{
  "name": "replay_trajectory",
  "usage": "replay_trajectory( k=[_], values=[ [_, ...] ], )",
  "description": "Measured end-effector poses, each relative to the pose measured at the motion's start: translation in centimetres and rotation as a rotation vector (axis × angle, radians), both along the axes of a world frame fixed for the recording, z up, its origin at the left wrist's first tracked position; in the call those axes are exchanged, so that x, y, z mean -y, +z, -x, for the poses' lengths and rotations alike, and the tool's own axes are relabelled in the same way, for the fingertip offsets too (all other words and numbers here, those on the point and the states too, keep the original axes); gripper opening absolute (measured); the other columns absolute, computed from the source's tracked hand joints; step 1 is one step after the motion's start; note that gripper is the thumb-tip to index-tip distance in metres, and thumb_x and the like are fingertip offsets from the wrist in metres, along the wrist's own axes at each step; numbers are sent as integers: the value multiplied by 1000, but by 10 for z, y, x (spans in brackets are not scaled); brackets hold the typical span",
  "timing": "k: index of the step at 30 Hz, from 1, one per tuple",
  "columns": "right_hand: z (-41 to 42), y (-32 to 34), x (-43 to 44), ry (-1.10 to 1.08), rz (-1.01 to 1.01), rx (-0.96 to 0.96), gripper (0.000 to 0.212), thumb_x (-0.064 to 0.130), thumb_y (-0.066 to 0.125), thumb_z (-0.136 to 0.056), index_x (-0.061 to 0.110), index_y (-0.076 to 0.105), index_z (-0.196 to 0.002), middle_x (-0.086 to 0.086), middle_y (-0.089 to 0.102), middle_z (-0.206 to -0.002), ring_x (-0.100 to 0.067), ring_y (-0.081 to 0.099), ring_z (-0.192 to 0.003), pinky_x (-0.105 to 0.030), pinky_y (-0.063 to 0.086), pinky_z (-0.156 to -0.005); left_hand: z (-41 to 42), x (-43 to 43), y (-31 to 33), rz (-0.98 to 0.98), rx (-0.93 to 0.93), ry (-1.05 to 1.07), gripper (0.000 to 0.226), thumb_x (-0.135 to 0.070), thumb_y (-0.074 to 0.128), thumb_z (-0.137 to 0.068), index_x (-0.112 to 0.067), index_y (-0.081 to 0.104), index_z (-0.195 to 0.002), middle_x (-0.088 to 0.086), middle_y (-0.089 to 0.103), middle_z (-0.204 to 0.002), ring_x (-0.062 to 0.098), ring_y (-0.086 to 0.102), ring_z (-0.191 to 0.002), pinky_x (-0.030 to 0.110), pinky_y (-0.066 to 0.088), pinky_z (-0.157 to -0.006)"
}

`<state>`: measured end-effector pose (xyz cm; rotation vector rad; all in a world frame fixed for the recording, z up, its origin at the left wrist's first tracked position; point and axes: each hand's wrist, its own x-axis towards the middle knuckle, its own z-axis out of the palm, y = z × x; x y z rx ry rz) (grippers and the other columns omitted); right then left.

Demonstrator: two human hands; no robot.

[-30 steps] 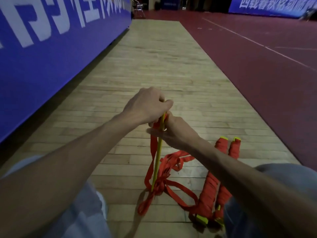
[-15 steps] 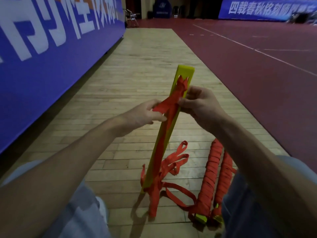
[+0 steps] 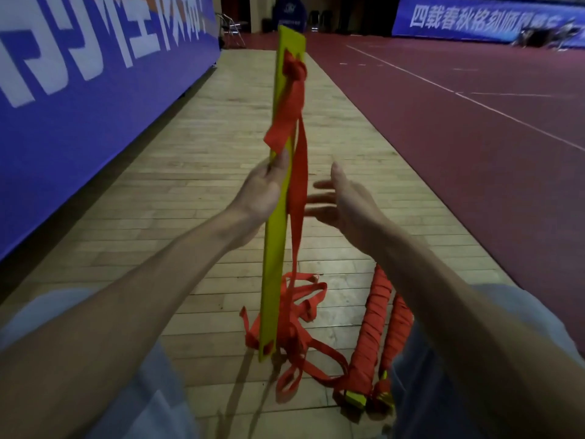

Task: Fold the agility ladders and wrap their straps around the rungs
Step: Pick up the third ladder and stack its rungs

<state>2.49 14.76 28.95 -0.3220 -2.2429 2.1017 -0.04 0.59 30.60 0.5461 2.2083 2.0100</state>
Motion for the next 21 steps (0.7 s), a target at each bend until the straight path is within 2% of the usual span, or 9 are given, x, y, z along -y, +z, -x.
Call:
replay_trajectory(
  k=[2,4,7,9,11,13,16,19,21],
  values=[
    [-8,-3,5,90,-90,69,71,56,15,-103,2,58,-122,-16,73,-102,-25,72,-95,-25,45,-76,0,6,6,-52,-17,60,55,-48,31,-103,-16,41,-147,-3,45,-149,11,39,-138,25,30,-110],
    [-11,-6,10,175,-145,99,77,60,12,-101,3,61,-118,-15,73,-102,-25,72,-96,-21,41,-68,1,10,8,-95,-35,89,52,-46,30,-104,-18,41,-147,-11,50,-140,4,42,-130,20,33,-101],
    [-11,-9,18,245,-214,105,78,64,12,-98,9,67,-105,-9,72,-90,-23,70,-90,-35,43,-90,2,14,9,-143,-56,124,48,-46,29,-105,-21,46,-142,-27,53,-107,-16,48,-96,7,35,-80],
    [-10,-12,23,274,-240,88,79,64,13,-98,7,68,-101,-11,72,-84,-25,71,-84,-43,48,-97,7,18,12,-149,-59,168,38,-47,29,-104,-29,54,-127,-28,50,-95,-19,48,-78,6,37,-72],
    [-10,-16,29,288,-230,50,77,61,17,-100,3,67,-100,-6,65,-62,-22,67,-62,-45,57,-86,13,22,16,-179,-70,225,29,-46,32,-105,-31,55,-98,-14,56,-85,-12,53,-66,11,46,-69],
    [-10,-21,32,296,-219,12,75,59,22,-100,0,67,-97,-1,42,-47,-12,49,-42,-46,60,-71,17,23,19,-197,-82,284,32,-43,33,-105,-23,52,-87,-4,53,-76,-7,53,-55,12,46,-59],
    [-7,-27,35,265,-223,-16,80,65,20,-96,2,69,-98,6,33,-52,-7,33,-40,-36,48,-55,23,23,21,-223,-75,355,32,-41,33,-105,-19,51,-90,-4,53,-74,-9,51,-45,9,46,-49],
    [-7,-25,35,195,-280,-70,86,70,12,-90,7,69,-100,-1,46,-67,-6,38,-41,-24,38,-43,30,24,21,-266,14,413,36,-44,33,-105,-15,51,-96,-3,50,-71,-3,50,-46,14,45,-47],
    [-9,-24,33,139,-398,-132,79,67,13,-91,12,68,-100,-2,60,-78,-2,47,-45,-17,36,-44,35,23,19,-318,109,424,38,-47,34,-104,-14,51,-94,-1,49,-71,7,51,-53,24,46,-51]
  ],
)
